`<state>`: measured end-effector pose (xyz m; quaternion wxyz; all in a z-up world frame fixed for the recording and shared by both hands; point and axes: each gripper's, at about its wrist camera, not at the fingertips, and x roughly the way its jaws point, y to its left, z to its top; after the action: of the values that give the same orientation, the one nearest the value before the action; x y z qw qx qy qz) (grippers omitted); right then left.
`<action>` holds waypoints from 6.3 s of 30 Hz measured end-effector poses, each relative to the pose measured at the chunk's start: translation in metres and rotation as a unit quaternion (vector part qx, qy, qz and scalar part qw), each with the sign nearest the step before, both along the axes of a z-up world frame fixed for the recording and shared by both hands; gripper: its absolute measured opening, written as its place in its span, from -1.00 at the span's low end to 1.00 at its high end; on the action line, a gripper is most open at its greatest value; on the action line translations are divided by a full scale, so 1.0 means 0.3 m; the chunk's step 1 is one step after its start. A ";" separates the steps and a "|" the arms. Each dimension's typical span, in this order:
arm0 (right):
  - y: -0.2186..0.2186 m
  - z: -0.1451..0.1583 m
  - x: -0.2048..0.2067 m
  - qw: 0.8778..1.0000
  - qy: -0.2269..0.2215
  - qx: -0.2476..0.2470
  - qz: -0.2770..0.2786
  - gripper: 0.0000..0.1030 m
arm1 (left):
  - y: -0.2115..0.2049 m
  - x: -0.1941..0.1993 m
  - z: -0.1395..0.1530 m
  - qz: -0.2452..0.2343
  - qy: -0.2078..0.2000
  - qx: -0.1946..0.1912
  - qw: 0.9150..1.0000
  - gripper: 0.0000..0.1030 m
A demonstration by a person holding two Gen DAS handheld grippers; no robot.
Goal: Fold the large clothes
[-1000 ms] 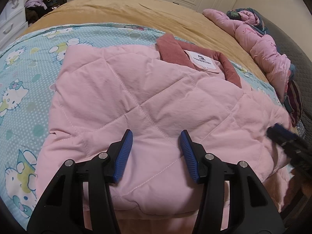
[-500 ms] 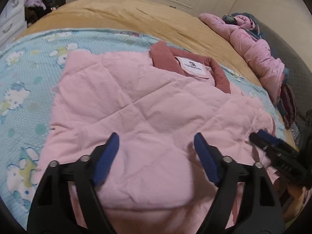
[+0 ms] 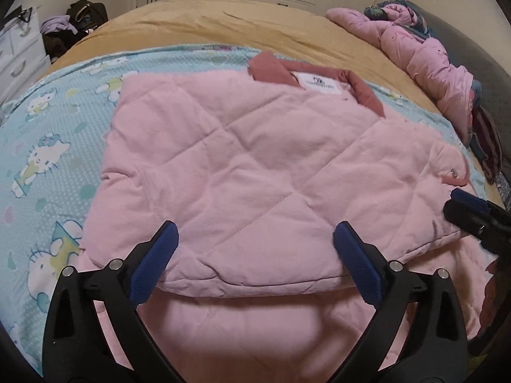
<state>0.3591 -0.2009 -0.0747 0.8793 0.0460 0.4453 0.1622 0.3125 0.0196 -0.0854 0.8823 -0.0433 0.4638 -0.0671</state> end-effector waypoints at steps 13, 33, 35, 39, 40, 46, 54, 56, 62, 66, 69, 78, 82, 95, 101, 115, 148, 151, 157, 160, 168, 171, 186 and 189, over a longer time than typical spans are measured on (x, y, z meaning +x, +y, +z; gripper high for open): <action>-0.006 -0.111 0.035 1.000 0.028 -0.006 -0.004 0.80 | 0.013 0.023 -0.018 -0.003 -0.001 -0.011 1.000 0.84; -0.085 0.135 -0.049 0.996 -0.061 0.045 -0.049 0.92 | 0.092 -0.039 0.168 0.047 -0.049 -0.024 0.997 0.83; -0.078 0.149 -0.057 0.996 -0.066 0.045 -0.048 0.92 | 0.097 -0.050 0.194 0.047 -0.058 -0.023 0.997 0.83; -0.068 0.186 -0.080 0.995 -0.081 0.047 -0.045 0.92 | 0.106 -0.070 0.240 0.048 -0.072 -0.033 0.996 0.83; -0.068 0.195 -0.087 0.994 -0.085 0.048 -0.045 0.92 | 0.105 -0.076 0.252 0.045 -0.075 -0.034 0.996 0.83; -0.074 0.262 -0.136 0.991 -0.112 0.060 -0.048 0.92 | 0.102 -0.119 0.318 0.039 -0.099 -0.041 0.993 0.83; -0.116 0.350 -0.238 0.985 -0.145 0.068 -0.061 0.92 | 0.086 -0.225 0.433 0.029 -0.142 -0.045 0.988 0.83; -0.143 0.359 -0.271 0.985 -0.142 0.078 -0.066 0.92 | 0.079 -0.253 0.459 0.026 -0.150 -0.046 0.987 0.83; -0.193 0.391 -0.367 0.985 -0.138 0.068 -0.077 0.92 | 0.098 -0.343 0.492 0.039 -0.161 -0.043 0.985 0.83; -0.207 0.427 -0.439 0.984 -0.145 0.072 -0.073 0.92 | 0.125 -0.397 0.509 0.052 -0.160 -0.057 0.984 0.83; -0.224 0.457 -0.486 0.983 -0.150 0.074 -0.076 0.92 | 0.128 -0.445 0.517 0.049 -0.155 -0.058 0.985 0.83; -0.287 0.527 -0.632 0.980 -0.161 0.079 -0.084 0.91 | 0.132 -0.593 0.566 0.056 -0.158 -0.053 0.984 0.83; -0.315 0.542 -0.689 0.980 -0.161 0.077 -0.089 0.92 | 0.135 -0.644 0.584 0.051 -0.157 -0.059 0.984 0.83; -0.389 0.603 -0.852 0.977 -0.175 0.070 -0.098 0.92 | 0.153 -0.811 0.650 0.049 -0.171 -0.027 0.984 0.83; -0.423 0.596 -0.918 0.976 -0.176 0.078 -0.105 0.92 | 0.185 -0.857 0.651 0.058 -0.169 -0.024 0.984 0.83; -0.459 0.521 -0.988 0.981 -0.148 0.071 -0.106 0.92 | 0.238 -0.911 0.597 0.070 -0.147 -0.017 0.987 0.83; -0.583 0.269 -1.070 0.989 -0.073 0.054 -0.118 0.92 | 0.389 -0.991 0.232 0.102 -0.005 0.016 0.995 0.84; -0.595 0.240 -1.079 0.989 -0.065 0.052 -0.120 0.91 | 0.399 -0.998 0.187 0.101 0.010 0.010 0.995 0.83; -0.618 0.178 -1.099 0.991 -0.046 0.046 -0.121 0.92 | 0.430 -1.017 0.098 0.100 0.042 -0.013 0.994 0.83; -0.631 0.146 -1.106 0.991 -0.035 0.043 -0.123 0.92 | 0.439 -1.030 0.066 0.101 0.054 -0.012 0.993 0.83; -0.666 0.069 -1.140 0.991 -0.011 0.033 -0.129 0.91 | 0.442 -1.067 0.024 0.091 0.067 -0.041 0.993 0.83; -0.679 0.043 -1.150 0.991 -0.003 0.029 -0.132 0.91 | 0.433 -1.081 0.012 0.087 0.068 -0.053 0.992 0.83; -0.773 -0.139 -1.184 0.984 0.071 0.067 -0.147 0.91 | 0.429 -1.099 -0.050 0.084 0.079 -0.087 0.989 0.83; -0.790 -0.207 -1.178 0.978 0.096 0.111 -0.146 0.91 | 0.434 -1.098 -0.051 0.085 0.080 -0.092 0.989 0.83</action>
<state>0.0056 -0.4380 -0.1367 0.8362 0.2230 0.4954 0.0753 -0.0168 0.1497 -0.1009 0.8372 -0.1689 0.5191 -0.0312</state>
